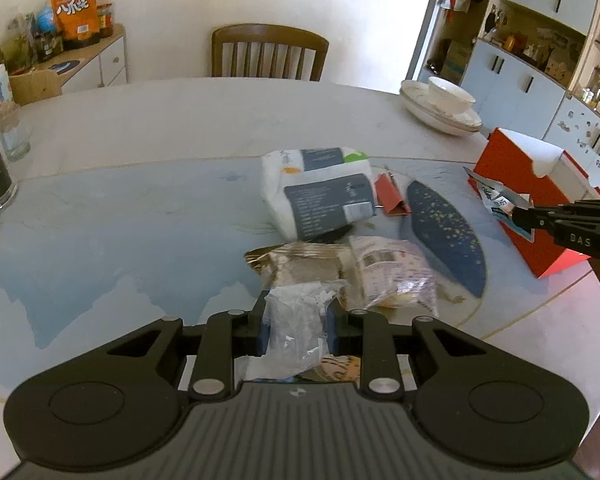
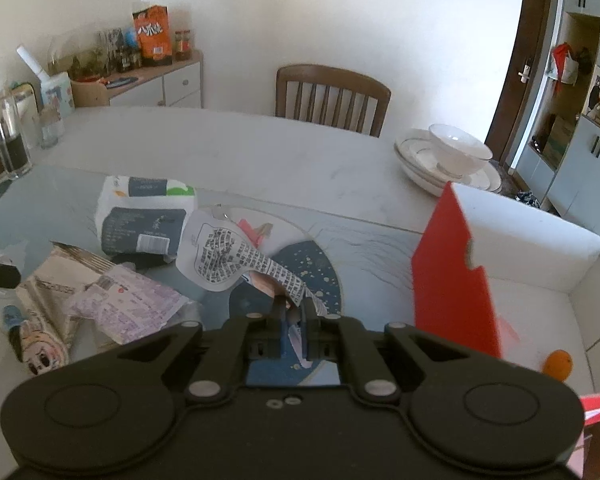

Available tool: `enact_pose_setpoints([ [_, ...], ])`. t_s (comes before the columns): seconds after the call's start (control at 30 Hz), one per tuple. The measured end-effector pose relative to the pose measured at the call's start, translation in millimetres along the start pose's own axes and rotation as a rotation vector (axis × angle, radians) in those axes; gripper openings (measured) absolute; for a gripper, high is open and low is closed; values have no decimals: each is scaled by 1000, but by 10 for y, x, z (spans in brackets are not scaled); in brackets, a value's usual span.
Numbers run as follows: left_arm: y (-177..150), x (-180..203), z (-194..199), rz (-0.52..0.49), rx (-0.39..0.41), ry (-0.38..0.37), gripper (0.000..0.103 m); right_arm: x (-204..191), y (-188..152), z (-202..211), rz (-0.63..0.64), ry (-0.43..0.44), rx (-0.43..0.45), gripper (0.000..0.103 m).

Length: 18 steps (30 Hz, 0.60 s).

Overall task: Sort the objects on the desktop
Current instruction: 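Carry the tissue and clear pouch with both tools over the red box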

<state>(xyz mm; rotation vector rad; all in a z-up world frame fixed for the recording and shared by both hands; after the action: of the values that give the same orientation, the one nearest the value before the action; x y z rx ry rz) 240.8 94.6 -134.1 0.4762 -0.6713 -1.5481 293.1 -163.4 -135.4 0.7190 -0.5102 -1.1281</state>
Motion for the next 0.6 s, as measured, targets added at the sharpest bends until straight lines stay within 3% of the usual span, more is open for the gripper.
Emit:
enact_pose_setpoints([
  [0.6, 367, 887, 307, -70, 66, -162, 25, 331, 112, 839, -38, -27, 88, 6],
])
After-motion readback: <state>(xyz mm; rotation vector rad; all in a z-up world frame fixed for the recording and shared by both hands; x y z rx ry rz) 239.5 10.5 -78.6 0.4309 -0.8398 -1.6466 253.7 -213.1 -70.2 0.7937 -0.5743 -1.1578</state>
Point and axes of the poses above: each gripper's, at about its wrist camera, not at the fingertips, and z roughly against the way its jaws point, x to its right, y to its top, the point moved 10 cm from there along -z, roughly the way its jaws point, and after that the axes turned 4 degrees about y, right-handed, at the moved point
